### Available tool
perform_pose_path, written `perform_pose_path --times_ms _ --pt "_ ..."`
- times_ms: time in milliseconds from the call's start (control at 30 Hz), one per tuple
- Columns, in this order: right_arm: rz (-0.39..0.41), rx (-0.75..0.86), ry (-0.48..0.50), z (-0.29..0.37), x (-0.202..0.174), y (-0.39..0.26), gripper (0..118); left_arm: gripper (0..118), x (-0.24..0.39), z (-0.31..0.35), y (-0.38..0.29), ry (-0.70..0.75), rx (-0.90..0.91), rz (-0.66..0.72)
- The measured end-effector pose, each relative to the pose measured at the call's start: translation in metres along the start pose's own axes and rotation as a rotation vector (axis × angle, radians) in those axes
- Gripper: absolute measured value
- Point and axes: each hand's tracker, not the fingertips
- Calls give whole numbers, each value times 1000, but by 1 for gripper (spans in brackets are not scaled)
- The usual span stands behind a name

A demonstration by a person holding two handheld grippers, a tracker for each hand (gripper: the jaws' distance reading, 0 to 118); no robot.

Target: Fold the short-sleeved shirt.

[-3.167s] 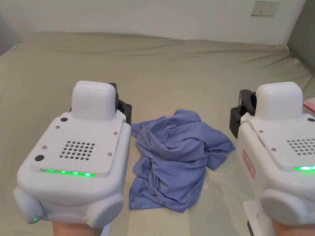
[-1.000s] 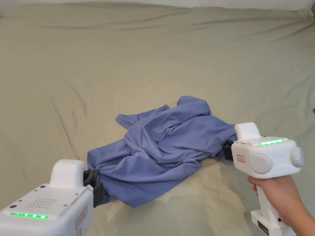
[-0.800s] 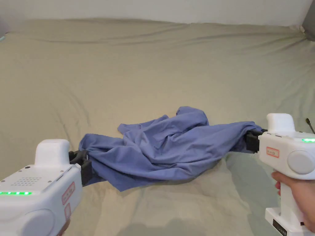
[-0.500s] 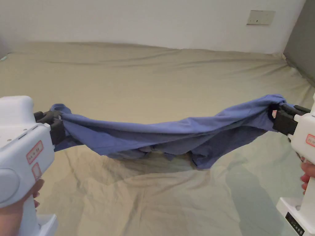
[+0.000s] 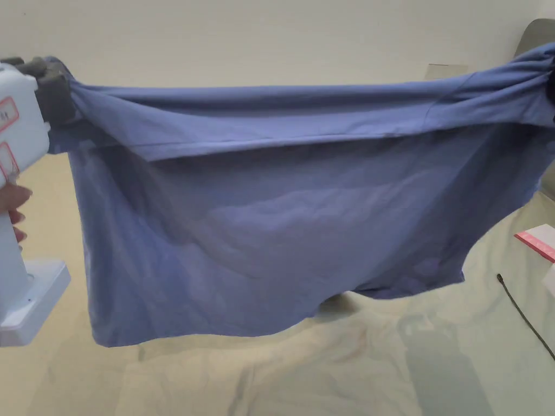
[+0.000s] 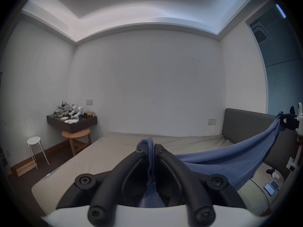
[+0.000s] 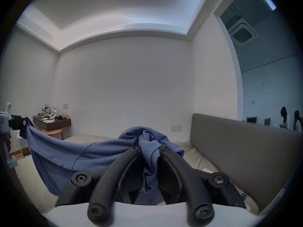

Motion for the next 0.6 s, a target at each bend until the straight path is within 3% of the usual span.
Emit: perform_pose_path --times_ms 200,467,600 --pt "73 70 -17 -29 -13 36 18 6 -5 -28 46 3 40 -31" --pt "77 83 8 -101 -15 72 18 6 -12 -95 81 24 24 -64" --pt "126 117 -17 -139 -24 91 18 6 -7 -129 93 37 2 -97"
